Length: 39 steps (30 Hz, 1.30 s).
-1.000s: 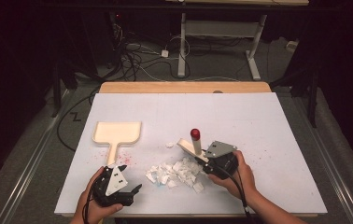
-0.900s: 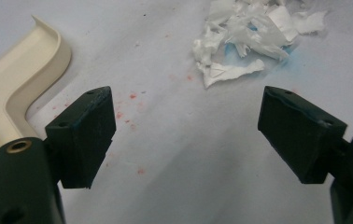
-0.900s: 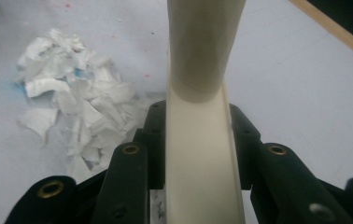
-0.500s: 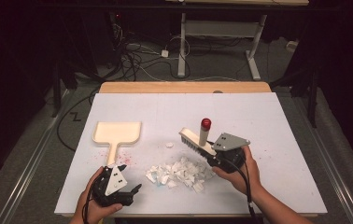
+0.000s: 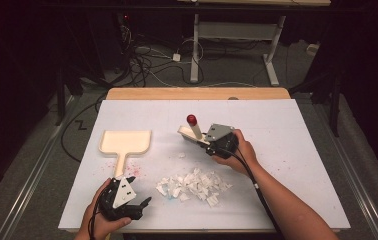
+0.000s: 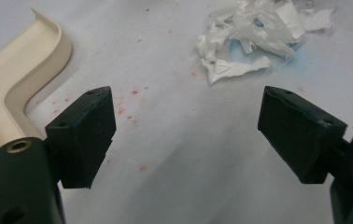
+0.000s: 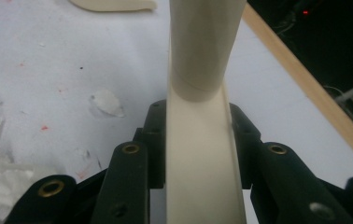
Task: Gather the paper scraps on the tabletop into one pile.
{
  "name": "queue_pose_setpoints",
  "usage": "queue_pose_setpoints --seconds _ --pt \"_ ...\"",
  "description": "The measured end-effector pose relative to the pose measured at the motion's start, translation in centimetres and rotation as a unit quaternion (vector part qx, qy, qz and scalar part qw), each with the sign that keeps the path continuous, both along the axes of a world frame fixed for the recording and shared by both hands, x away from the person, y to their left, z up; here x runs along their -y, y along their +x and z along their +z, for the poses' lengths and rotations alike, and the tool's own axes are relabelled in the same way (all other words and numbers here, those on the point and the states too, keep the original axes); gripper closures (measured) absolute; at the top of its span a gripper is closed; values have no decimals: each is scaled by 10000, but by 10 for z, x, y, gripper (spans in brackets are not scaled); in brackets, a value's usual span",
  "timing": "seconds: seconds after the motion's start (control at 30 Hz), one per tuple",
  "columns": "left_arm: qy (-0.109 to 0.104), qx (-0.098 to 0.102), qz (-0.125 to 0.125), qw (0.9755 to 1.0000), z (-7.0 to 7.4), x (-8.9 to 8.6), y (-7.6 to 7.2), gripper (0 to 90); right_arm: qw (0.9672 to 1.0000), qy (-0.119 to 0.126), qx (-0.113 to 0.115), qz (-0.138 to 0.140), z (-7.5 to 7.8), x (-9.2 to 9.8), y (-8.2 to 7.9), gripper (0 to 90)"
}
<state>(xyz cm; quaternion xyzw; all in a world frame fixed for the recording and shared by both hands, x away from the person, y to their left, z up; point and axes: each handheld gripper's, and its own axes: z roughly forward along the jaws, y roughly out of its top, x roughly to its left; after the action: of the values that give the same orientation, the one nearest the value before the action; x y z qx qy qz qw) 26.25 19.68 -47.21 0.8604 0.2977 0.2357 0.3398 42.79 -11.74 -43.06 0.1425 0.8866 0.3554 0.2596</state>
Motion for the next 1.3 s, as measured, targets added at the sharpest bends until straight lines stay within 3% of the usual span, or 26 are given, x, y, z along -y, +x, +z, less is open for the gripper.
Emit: queue_pose_setpoints --seconds 0.03,0.07,0.17,0.3,0.4,0.43,0.5,0.6,0.7,0.73,0.87,1.0,1.03,1.3 --pt "0 0 0 10000 0 0 0 182 10000 0 0 0 0 0 0 676" --pt "-9 11 4 10000 0 0 0 182 9996 74 -146 214 -3 -6 1 676" --pt "-20 -54 19 10000 0 -1 -2 182 9981 -130 -189 578 -6 -12 -7 673" --pt "7 7 7 10000 0 -1 -2 182 9929 -148 -315 1136 -3 -10 -26 673" --pt "-38 -27 34 10000 1 1 -2 182 9868 -137 -459 1549 1 -6 -43 673" --pt "-38 -27 34 10000 1 1 -2 182 9868 -137 -459 1549 1 -6 -43 673" --pt "-18 23 12 10000 1 1 -2 182 9834 -223 -444 1747 3 -2 -54 674" --pt "-10 33 -8 10000 1 2 -1 182 9806 -101 -483 1898 9 5 -59 676" --pt "-39 -18 10 10000 1 2 -1 182 9816 -7 -406 1867 14 10 -61 676" --pt "-40 -25 11 10000 1 2 -1 182 9839 53 -263 1766 19 14 -61 675" --pt "-35 -25 13 10000 1 2 -1 182 9872 284 -121 1562 29 20 -57 676" --pt "-74 4 42 10000 2 0 -1 182 9891 502 -89 1384 37 22 -57 676" --pt "-79 14 68 9999 2 -1 -1 182 9897 685 -151 1249 43 20 -61 676" --pt "-292 271 284 9988 11 -14 -3 178 9833 1086 -633 1319 52 5 -97 676"
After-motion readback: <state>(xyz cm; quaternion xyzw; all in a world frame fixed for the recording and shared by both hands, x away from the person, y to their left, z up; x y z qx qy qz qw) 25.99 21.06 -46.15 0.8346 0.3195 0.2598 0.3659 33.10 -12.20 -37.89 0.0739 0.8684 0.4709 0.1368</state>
